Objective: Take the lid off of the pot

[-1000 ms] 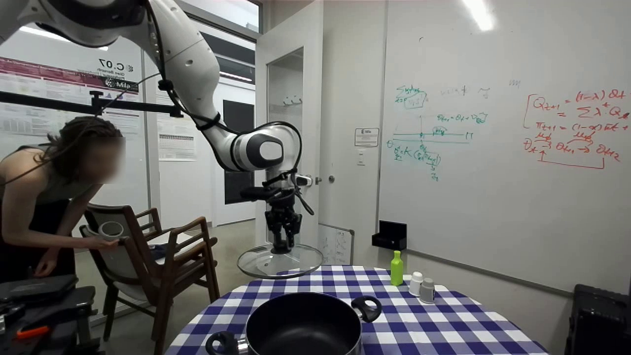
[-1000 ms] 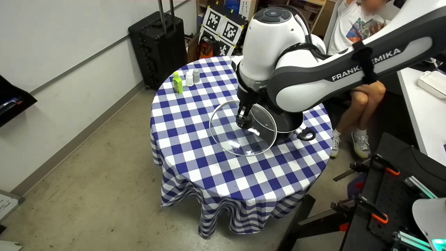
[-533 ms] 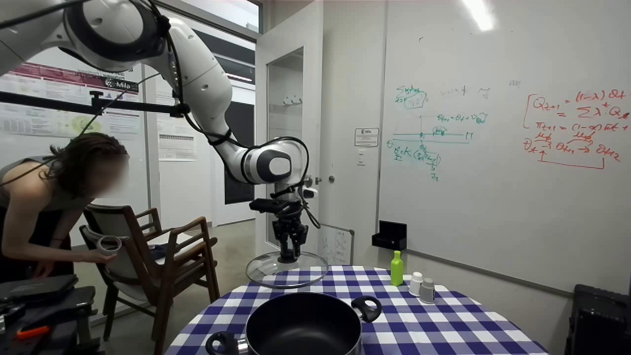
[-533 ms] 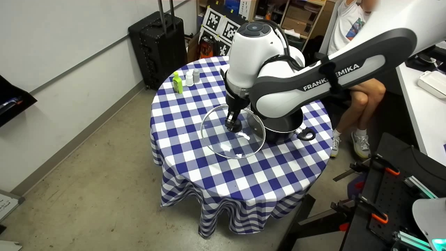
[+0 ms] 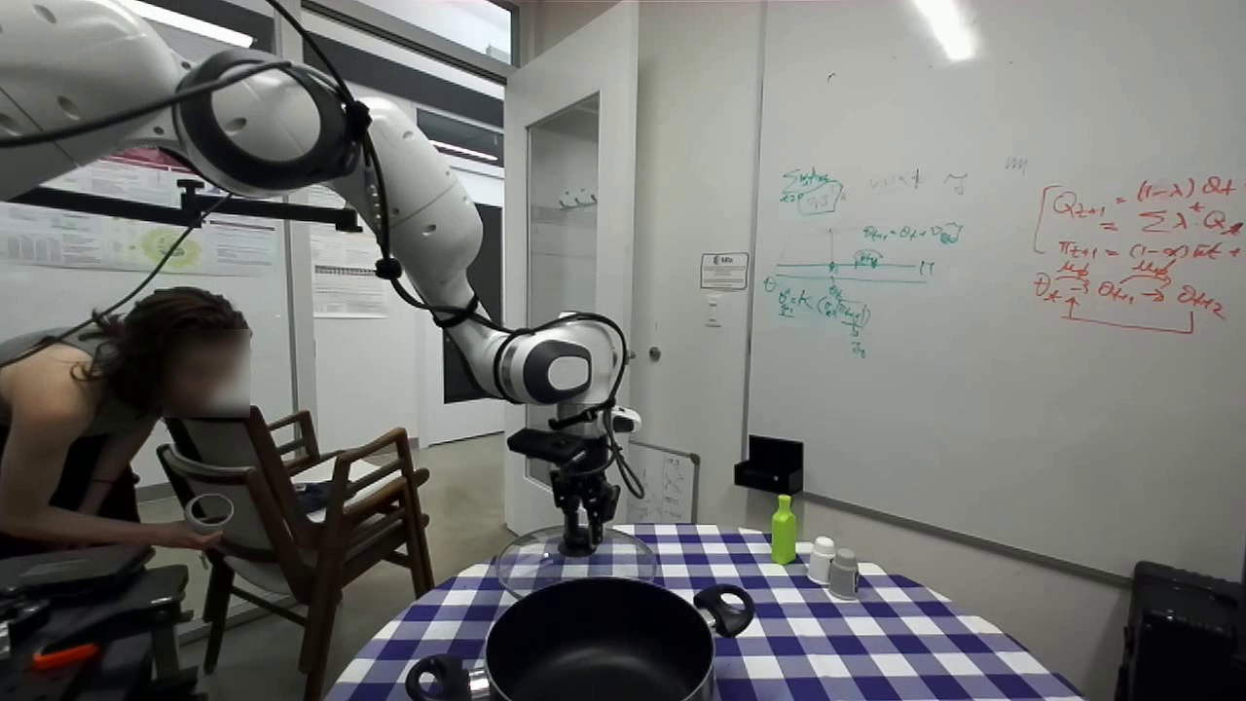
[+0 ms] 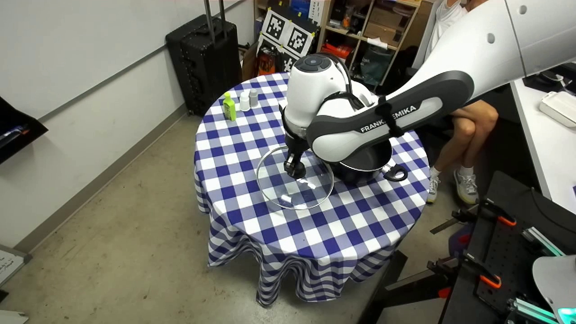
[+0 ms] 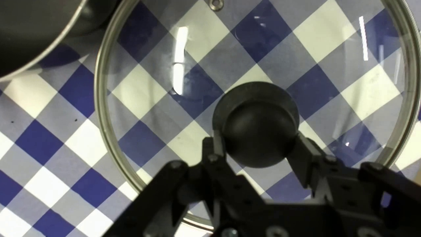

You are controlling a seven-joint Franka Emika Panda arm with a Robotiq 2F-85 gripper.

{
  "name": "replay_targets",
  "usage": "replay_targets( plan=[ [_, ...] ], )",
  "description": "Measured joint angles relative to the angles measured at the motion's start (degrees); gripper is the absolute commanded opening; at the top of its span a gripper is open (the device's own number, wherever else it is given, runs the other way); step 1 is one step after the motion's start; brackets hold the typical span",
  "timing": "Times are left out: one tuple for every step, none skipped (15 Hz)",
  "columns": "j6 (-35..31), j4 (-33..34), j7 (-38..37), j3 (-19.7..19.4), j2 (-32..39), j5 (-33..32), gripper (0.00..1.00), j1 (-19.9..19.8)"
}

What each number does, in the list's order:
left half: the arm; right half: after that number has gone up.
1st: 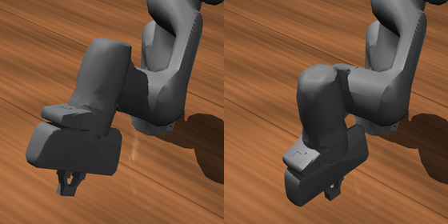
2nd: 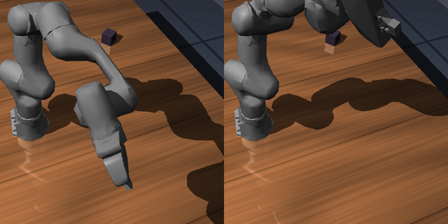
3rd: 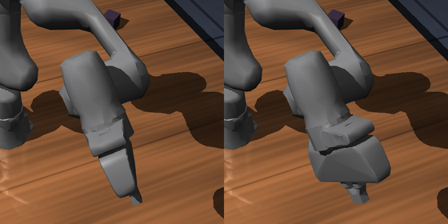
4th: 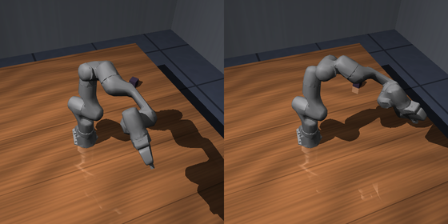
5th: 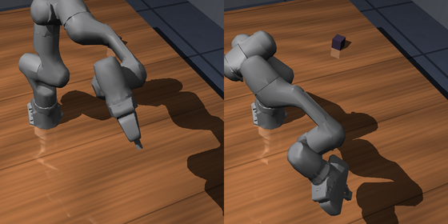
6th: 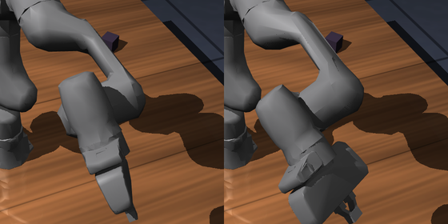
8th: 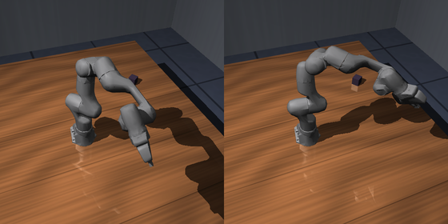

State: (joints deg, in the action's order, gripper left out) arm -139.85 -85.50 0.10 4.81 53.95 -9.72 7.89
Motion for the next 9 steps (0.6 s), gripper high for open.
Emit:
replay_targets(
  plan=[
    [0.0,0.99,0.03,-0.03,1.1,0.17,0.25,-0.18],
    [0.02,2.0,0.04,-0.17,2.22,0.2,0.25,-0.25],
    [0.03,2.95,0.04,-0.3,3.27,0.21,0.25,-0.26],
    [0.06,3.84,0.04,-0.36,4.29,0.21,0.25,-0.26],
    [0.09,4.65,0.04,-0.38,5.24,0.21,0.25,-0.25],
    [0.14,5.42,0.04,-0.38,6.09,0.21,0.25,-0.24],
    [0.17,6.15,0.04,-0.38,6.9,0.21,0.25,-0.21],
    [0.25,6.86,0.04,-0.37,7.59,0.21,0.26,-0.17],
    [0.32,7.47,0.04,-0.37,8.19,0.21,0.75,-0.14]
  ],
)
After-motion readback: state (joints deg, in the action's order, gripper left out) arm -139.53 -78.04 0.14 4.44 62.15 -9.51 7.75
